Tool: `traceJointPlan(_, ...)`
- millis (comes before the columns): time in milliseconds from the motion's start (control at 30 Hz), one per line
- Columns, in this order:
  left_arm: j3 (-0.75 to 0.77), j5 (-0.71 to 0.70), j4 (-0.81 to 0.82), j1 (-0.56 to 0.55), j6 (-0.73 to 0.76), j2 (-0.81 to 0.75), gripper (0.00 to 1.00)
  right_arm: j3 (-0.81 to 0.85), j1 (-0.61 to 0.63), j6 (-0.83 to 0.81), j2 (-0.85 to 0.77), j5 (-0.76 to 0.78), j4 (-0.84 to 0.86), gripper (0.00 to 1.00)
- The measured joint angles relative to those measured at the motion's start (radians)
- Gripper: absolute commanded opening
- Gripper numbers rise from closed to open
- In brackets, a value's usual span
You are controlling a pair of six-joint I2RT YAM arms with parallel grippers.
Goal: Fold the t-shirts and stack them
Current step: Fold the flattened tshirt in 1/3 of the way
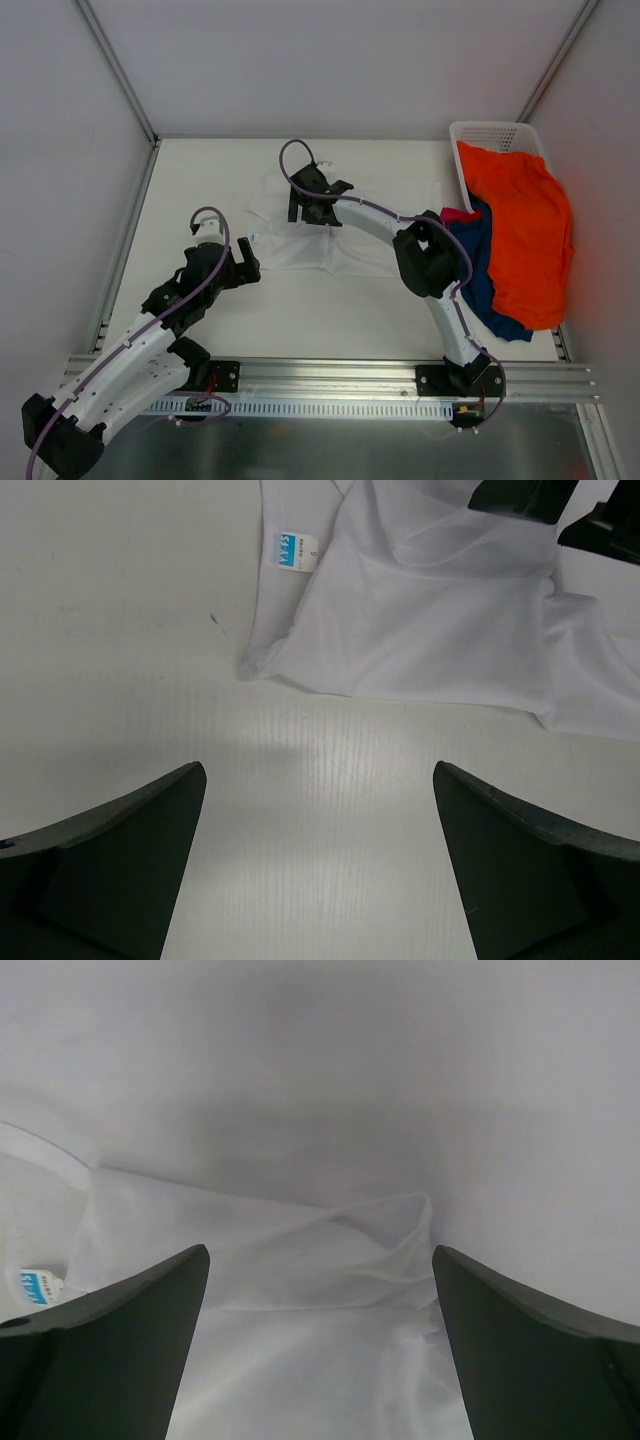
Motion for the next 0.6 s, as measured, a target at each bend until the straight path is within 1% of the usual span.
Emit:
traceJointPlan(200,0.037,-0.019,0.009,0.0,0.001,0.066,0.99,0.105,-0.002,-0.09,-0.003,-0.02,-0.002,0.99)
traceJointPlan(367,0.127,-0.023,0.045,-0.005,0.001,0.101,0.99,0.272,-0.002,-0.266,-0.023,-0.024,0.014,0.99)
traceJointPlan(433,0.138,-0.022,0.06,-0.006,0.0,0.095,0.99,0.256,-0.003,-0.302,-0.076,-0.027,0.033,0.99)
traceJointPlan(467,0.138,-0.022,0.064,-0.006,0.0,0.09,0.99,0.213,-0.003,-0.311,-0.122,-0.035,0.048,0.99)
traceJointPlan(533,0.138,-0.022,0.063,-0.006,0.0,0.083,0.99,0.09,-0.005,-0.312,-0.23,-0.074,0.077,0.81)
traceJointPlan(567,0.138,-0.023,0.063,-0.006,0.0,0.08,0.99,0.023,-0.004,-0.304,-0.283,-0.093,0.09,0.48)
traceJointPlan(600,0.137,-0.023,0.063,-0.006,0.0,0.078,0.99,-0.042,-0.003,-0.295,-0.328,-0.113,0.105,0.19)
